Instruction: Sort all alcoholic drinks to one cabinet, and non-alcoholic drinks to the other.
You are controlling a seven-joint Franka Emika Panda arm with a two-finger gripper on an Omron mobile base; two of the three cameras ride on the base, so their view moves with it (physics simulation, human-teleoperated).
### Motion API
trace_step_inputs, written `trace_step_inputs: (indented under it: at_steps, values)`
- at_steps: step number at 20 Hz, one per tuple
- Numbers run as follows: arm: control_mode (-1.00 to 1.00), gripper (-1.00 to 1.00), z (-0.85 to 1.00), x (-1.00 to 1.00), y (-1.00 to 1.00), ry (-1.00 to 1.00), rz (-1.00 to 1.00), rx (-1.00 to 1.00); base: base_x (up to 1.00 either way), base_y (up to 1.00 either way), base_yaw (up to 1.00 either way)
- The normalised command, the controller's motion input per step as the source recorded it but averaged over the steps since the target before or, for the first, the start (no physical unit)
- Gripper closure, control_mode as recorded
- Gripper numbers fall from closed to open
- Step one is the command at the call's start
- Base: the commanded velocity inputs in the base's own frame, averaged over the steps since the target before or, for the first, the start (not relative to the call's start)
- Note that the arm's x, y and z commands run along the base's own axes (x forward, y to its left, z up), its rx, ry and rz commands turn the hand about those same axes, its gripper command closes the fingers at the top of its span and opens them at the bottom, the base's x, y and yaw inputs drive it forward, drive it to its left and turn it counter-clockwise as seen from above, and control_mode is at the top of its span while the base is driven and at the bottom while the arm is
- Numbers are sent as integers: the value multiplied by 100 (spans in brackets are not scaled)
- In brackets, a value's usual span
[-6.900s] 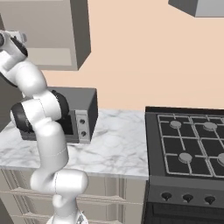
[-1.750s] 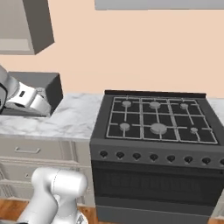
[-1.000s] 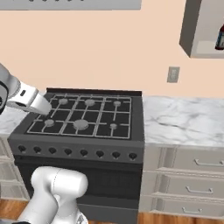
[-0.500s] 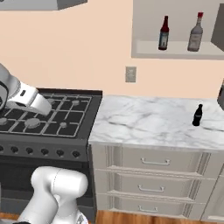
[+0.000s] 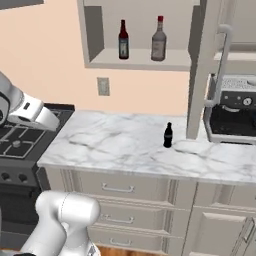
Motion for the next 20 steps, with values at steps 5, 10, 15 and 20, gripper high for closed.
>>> trace_step_inputs:
  at_steps: [5, 10, 15, 20]
  values:
    - [100, -100, 0, 0, 0, 0, 0, 0, 9, -88, 4]
    - [100, -100, 0, 0, 0, 0, 0, 0, 20, -39, 0]
    - [-100, -100, -6, 29, 0, 0, -4, 0, 18, 0, -1]
    - [-100, -100, -19, 66, 0, 0, -21, 0, 0, 0, 0]
